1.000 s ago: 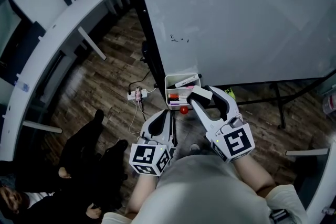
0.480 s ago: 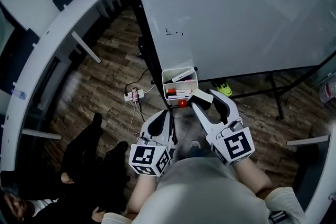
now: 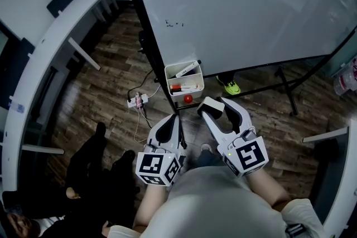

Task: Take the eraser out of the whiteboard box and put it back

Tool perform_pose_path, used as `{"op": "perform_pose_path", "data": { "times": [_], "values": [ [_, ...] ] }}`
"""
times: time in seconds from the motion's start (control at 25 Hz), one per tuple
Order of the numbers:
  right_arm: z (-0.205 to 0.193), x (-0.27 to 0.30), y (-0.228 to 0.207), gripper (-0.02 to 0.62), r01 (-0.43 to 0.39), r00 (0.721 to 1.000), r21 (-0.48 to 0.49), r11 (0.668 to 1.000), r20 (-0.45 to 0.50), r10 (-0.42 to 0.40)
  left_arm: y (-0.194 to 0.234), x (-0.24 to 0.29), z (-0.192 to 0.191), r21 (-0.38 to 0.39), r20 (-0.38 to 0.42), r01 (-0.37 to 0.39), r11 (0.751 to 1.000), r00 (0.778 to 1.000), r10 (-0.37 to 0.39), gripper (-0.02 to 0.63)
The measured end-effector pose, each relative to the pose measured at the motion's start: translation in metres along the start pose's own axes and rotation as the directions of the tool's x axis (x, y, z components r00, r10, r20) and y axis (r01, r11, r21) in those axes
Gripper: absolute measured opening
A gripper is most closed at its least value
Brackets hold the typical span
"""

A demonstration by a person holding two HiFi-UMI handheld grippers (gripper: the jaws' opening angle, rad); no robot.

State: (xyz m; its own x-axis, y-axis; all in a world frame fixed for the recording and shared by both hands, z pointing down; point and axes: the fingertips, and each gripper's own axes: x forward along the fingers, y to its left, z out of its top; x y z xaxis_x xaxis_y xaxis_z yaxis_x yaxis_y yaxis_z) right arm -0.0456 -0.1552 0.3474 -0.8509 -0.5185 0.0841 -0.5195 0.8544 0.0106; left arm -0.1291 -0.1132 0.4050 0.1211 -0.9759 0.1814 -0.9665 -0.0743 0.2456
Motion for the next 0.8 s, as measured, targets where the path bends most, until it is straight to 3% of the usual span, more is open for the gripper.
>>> {"op": "perform_pose_path", "data": {
  "times": [0.8],
  "values": [
    [-0.009,-0.045,0.033,0.204,0.000,1.000,0.015,1.000,0.013,0.000,-0.026,-0.041,-0.007,0.010,0.016,0.025,1.000,1.000,-0.025,0.005]
  ]
}}
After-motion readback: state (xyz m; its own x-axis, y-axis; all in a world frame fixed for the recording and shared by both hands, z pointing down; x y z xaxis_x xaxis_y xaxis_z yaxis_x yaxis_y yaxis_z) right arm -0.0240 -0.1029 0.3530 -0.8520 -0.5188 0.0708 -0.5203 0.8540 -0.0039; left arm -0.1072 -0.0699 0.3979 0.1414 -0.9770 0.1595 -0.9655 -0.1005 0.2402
